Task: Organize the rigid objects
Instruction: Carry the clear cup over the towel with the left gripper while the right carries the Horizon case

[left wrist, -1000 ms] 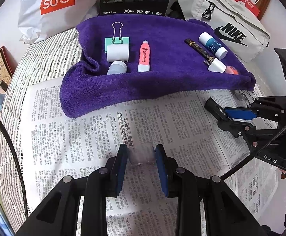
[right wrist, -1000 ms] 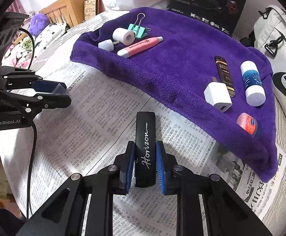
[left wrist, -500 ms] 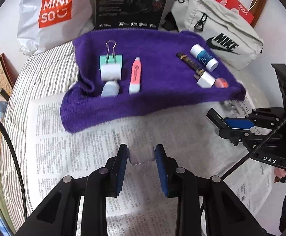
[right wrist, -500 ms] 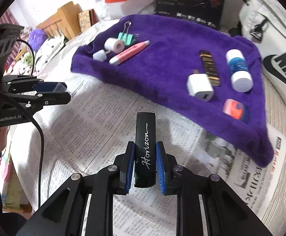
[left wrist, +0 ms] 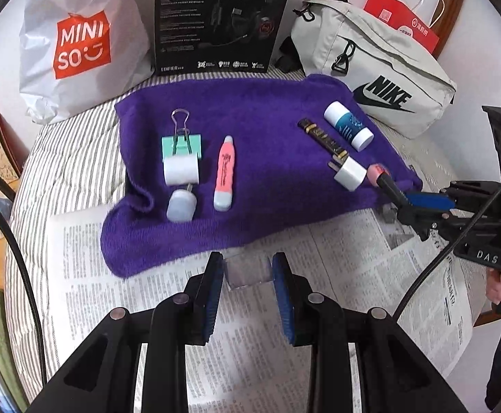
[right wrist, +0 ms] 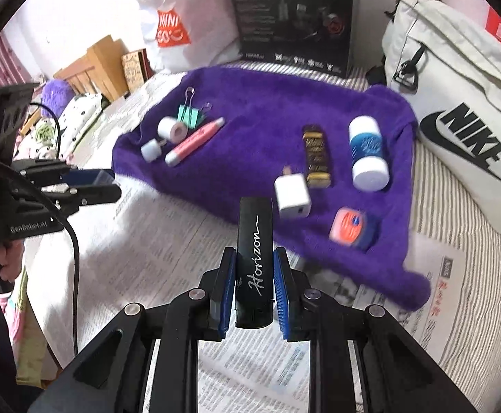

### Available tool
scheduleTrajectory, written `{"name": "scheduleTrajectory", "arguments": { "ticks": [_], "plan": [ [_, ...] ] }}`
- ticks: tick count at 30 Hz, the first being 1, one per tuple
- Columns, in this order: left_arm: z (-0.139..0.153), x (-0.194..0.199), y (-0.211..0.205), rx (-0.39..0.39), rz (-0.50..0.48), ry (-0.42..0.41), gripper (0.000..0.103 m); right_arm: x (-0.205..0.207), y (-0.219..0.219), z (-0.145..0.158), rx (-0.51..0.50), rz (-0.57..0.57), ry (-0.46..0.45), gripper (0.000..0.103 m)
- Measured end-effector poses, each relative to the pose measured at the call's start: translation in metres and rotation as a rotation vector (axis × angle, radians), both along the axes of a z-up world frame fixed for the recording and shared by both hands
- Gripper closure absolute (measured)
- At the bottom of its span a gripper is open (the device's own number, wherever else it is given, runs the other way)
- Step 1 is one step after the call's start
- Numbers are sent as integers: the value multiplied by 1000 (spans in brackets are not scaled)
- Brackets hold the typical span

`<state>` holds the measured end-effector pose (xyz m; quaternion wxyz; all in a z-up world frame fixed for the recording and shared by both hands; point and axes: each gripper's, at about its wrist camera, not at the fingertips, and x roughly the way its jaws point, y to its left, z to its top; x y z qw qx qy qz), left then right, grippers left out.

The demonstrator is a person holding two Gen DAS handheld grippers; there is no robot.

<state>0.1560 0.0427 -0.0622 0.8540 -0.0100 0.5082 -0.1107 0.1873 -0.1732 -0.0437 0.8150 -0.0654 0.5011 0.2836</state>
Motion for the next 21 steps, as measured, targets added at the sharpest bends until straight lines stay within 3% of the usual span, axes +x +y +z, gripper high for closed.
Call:
{"name": "scheduleTrajectory", "arguments": {
  "ticks": [10,21],
  "plan": [
    [5,25,1,-1,-10,-11,75,48,-2,7,30,-57,-8,81],
    [-5,44,8,-5,-2,7,75,113,27,-3,11,-31,1,81]
  ]
}}
